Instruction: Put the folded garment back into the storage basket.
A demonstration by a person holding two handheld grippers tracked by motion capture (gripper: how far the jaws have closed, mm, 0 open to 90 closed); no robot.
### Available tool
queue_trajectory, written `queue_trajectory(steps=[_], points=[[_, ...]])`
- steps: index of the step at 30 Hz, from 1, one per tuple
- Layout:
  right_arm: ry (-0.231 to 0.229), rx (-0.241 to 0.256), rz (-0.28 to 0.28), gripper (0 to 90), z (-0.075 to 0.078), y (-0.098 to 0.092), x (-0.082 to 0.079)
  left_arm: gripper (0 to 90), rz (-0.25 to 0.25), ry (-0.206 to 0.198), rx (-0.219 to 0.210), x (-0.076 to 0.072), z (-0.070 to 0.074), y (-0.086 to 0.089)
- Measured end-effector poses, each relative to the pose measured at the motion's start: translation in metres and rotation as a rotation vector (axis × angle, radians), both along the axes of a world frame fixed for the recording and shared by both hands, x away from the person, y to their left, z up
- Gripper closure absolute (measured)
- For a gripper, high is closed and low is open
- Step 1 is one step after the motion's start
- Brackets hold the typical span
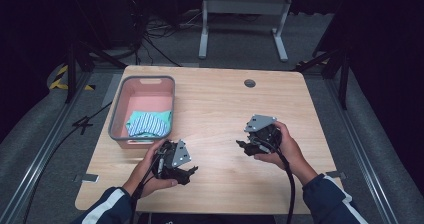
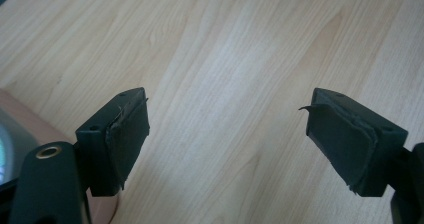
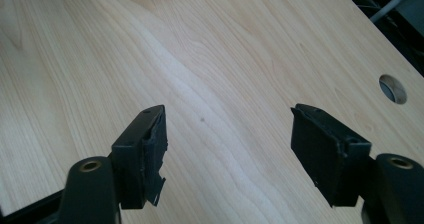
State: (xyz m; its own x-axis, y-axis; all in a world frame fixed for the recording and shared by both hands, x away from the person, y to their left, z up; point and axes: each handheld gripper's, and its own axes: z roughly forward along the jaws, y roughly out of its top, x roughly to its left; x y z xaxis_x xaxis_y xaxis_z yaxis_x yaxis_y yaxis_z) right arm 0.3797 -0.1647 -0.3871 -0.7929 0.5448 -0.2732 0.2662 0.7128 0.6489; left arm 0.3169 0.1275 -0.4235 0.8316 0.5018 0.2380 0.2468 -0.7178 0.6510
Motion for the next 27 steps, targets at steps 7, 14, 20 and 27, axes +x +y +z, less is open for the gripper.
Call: queue_trajectory(steps=[7, 14, 20, 27], points=[[0.016, 0.007, -0.027, 31.3, -0.013, -0.022, -0.008, 17.5, -0.022, 0.023, 0.027, 0.000, -0.011, -0.002], [0.038, 0.023, -0.062, 30.8, -0.032, -0.047, -0.017, 17.2, -0.037, 0.048, 0.026, 0.000, -0.021, 0.000], [0.058, 0.046, -0.096, 30.3, -0.051, -0.072, -0.025, 17.1, -0.054, 0.074, 0.016, 0.000, -0.030, 0.003], [0.088, 0.091, -0.137, 28.8, -0.066, -0.095, -0.035, 17.1, -0.062, 0.111, 0.006, 0.001, -0.040, 0.008]])
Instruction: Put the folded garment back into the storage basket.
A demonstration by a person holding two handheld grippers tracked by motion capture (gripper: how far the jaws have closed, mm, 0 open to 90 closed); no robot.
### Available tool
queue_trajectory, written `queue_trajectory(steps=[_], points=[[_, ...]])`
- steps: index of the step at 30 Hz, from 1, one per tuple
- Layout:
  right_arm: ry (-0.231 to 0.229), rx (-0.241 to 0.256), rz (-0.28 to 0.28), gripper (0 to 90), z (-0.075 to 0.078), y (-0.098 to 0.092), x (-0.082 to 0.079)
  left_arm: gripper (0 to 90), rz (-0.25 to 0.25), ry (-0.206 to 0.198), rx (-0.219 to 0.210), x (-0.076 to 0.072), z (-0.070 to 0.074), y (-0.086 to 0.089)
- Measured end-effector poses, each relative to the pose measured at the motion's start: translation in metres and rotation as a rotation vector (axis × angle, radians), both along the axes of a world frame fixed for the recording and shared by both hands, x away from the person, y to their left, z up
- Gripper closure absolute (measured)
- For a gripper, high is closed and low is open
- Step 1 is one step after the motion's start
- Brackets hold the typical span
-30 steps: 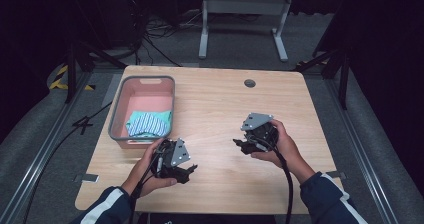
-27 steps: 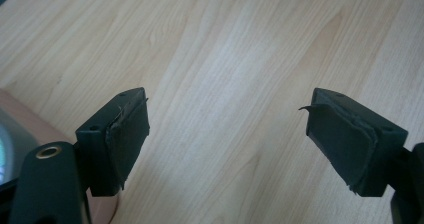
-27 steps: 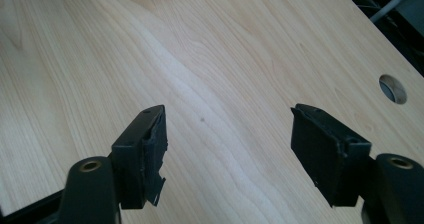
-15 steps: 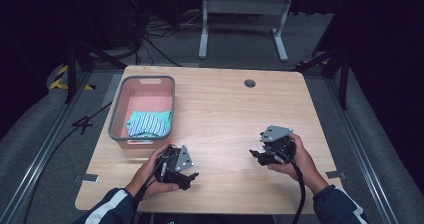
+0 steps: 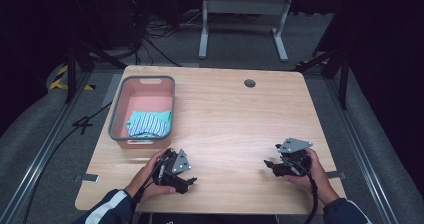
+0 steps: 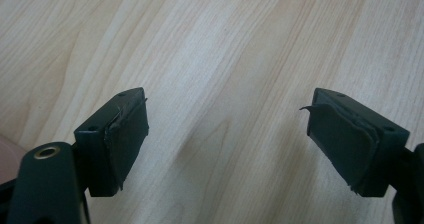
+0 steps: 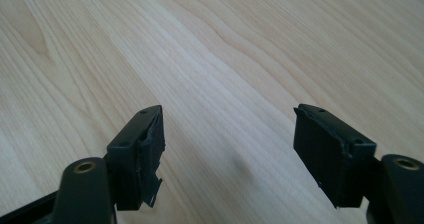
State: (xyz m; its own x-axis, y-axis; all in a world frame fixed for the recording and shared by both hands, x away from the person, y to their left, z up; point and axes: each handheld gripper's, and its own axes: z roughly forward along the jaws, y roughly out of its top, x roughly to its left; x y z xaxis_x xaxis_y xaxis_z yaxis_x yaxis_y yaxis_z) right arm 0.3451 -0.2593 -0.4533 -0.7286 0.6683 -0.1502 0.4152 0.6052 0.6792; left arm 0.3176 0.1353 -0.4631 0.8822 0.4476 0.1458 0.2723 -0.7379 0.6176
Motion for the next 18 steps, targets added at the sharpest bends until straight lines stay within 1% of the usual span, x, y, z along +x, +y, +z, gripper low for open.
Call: queue_trajectory(steps=[1, 2, 3, 5, 6, 9, 11, 12, 13, 15, 16, 17, 18], points=[[-0.003, 0.003, -0.004, 28.8, -0.002, -0.004, -0.002, 17.1, 0.004, -0.001, 0.003, -0.001, -0.002, 0.001], [0.001, 0.018, -0.014, 28.5, -0.004, -0.009, -0.004, 17.1, -0.004, 0.000, -0.002, -0.001, -0.004, 0.002], [0.010, 0.030, -0.018, 28.1, -0.006, -0.012, -0.006, 17.1, -0.008, 0.009, -0.002, -0.001, -0.005, 0.002], [0.015, 0.033, -0.031, 27.6, -0.011, -0.018, -0.009, 17.1, -0.012, 0.014, 0.004, -0.001, -0.007, 0.005], [0.021, 0.041, -0.045, 26.7, -0.013, -0.021, -0.011, 16.8, -0.010, 0.026, -0.018, -0.001, -0.009, 0.006], [0.032, 0.066, -0.071, 25.8, -0.019, -0.031, -0.016, 16.0, -0.004, 0.050, -0.041, 0.002, -0.010, 0.010], [0.040, 0.088, -0.082, 25.0, -0.022, -0.038, -0.019, 15.6, 0.017, 0.083, -0.074, 0.003, -0.013, 0.013], [0.051, 0.095, -0.093, 24.7, -0.024, -0.041, -0.020, 15.3, 0.040, 0.107, -0.100, 0.004, -0.015, 0.015], [0.053, 0.107, -0.110, 22.8, -0.027, -0.043, -0.021, 14.3, 0.049, 0.119, -0.121, 0.005, -0.017, 0.017], [0.060, 0.135, -0.120, 22.3, -0.029, -0.047, -0.022, 11.5, 0.043, 0.106, -0.144, 0.005, -0.020, 0.019], [0.062, 0.152, -0.125, 21.7, -0.031, -0.048, -0.023, 11.4, 0.043, 0.107, -0.143, 0.005, -0.020, 0.019], [0.049, 0.166, -0.125, 21.3, -0.033, -0.050, -0.023, 11.4, 0.043, 0.105, -0.143, 0.005, -0.020, 0.019], [0.051, 0.169, -0.125, 21.3, -0.033, -0.050, -0.023, 11.4, 0.043, 0.107, -0.143, 0.006, -0.020, 0.019]])
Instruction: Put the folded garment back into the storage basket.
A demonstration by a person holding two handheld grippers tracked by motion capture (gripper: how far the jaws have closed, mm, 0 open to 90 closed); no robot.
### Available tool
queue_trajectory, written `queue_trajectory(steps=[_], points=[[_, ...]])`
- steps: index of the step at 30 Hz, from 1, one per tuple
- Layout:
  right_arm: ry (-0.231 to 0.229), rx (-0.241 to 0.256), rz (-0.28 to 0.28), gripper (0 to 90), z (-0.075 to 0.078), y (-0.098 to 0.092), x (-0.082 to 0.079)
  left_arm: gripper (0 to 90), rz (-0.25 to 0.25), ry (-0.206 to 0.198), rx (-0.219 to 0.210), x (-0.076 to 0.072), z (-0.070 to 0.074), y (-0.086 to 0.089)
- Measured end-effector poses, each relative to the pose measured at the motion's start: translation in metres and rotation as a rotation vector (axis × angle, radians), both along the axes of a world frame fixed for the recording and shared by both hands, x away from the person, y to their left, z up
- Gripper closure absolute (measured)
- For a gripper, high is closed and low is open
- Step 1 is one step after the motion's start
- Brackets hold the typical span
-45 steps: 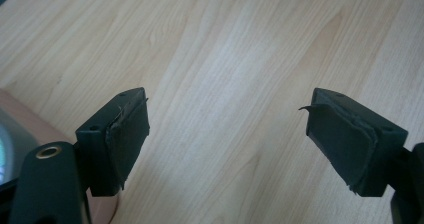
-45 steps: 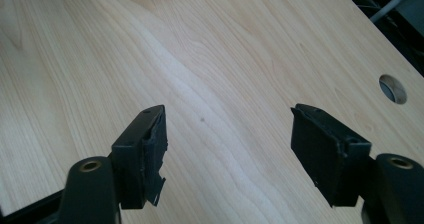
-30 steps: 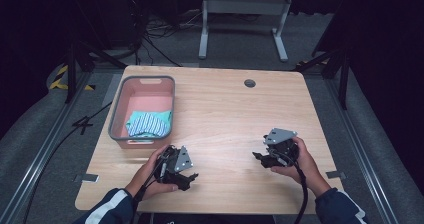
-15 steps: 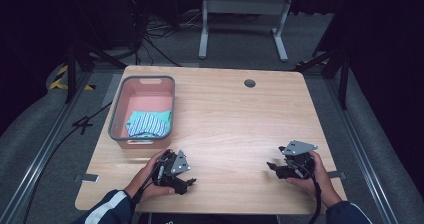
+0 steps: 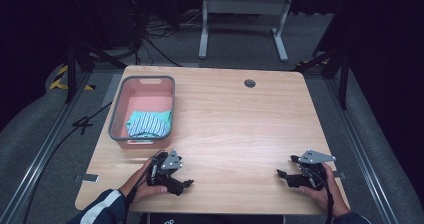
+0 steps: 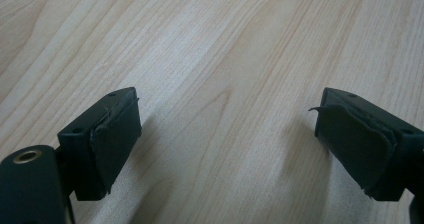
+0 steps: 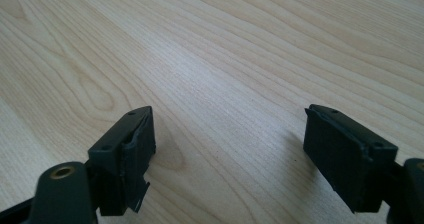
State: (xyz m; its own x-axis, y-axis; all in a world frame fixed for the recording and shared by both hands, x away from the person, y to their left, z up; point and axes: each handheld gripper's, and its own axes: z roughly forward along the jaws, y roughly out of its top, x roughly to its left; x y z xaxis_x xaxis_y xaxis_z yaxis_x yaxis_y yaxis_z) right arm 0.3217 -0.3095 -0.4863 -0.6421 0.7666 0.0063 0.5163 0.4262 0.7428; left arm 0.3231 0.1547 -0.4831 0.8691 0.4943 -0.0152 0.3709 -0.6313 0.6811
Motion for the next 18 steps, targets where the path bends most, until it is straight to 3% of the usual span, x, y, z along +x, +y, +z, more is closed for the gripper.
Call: queue_trajectory(steps=[18], points=[[0.001, -0.001, -0.003, 20.7, 0.0001, -0.0003, 0.0000, 10.5, -0.004, 0.002, -0.001, 0.0008, -0.0002, -0.0006]])
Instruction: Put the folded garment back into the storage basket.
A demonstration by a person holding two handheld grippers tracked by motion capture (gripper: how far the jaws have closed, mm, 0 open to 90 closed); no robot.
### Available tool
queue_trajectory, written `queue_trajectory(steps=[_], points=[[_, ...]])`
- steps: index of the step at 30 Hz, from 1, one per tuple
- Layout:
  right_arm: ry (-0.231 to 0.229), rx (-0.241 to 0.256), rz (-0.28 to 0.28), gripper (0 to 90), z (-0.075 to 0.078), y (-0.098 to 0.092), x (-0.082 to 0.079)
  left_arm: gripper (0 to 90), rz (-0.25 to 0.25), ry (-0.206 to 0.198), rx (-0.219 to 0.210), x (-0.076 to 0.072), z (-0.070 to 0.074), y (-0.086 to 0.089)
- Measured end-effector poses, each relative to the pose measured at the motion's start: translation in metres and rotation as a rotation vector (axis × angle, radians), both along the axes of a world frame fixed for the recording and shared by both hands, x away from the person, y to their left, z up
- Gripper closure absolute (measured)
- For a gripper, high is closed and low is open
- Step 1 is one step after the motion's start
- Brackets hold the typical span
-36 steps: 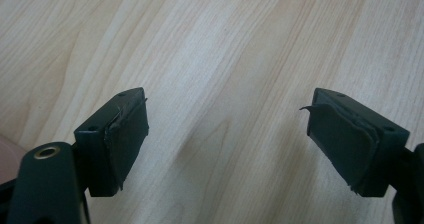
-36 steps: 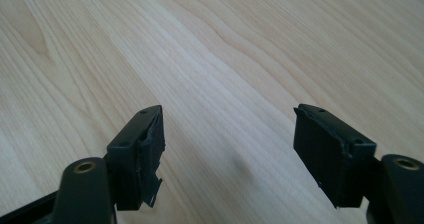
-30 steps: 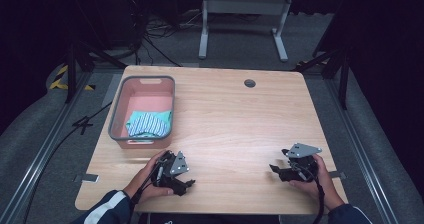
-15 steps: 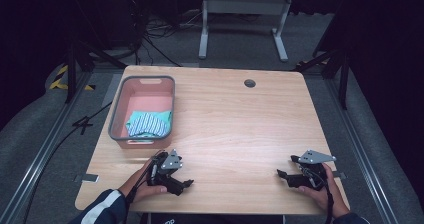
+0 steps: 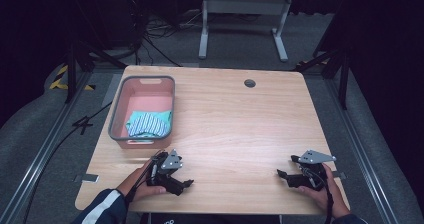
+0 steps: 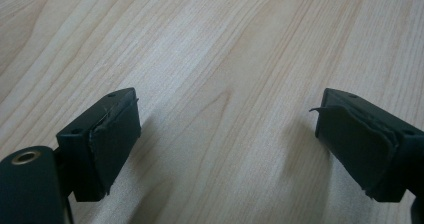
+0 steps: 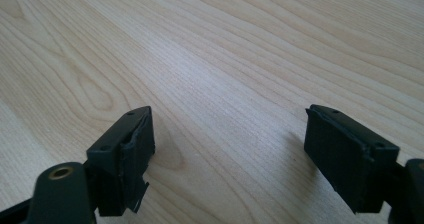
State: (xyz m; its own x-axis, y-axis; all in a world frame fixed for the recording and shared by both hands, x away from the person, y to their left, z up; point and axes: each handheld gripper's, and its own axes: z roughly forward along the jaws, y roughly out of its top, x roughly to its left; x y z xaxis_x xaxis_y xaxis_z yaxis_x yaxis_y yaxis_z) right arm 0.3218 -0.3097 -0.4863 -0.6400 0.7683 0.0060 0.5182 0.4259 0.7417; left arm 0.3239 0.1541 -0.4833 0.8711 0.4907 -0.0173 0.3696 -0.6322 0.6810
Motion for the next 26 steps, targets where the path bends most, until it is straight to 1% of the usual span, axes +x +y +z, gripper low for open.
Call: queue_trajectory(steps=[5, 7, 9, 26], points=[[0.000, 0.001, 0.000, 20.7, 0.0000, 0.0001, 0.0000, 8.2, 0.000, 0.004, 0.004, 0.0011, -0.0003, -0.0017], [0.000, 0.001, 0.000, 20.7, 0.0000, 0.0001, 0.0000, 7.8, -0.007, 0.001, 0.007, 0.0019, -0.0003, -0.0018], [0.000, 0.000, 0.000, 20.7, 0.0000, 0.0000, 0.0000, 7.5, -0.004, -0.003, 0.009, 0.0020, -0.0001, -0.0019], [0.001, -0.002, -0.001, 19.9, -0.0002, 0.0000, 0.0004, 5.0, -0.002, 0.008, 0.016, 0.0032, -0.0002, -0.0029]])
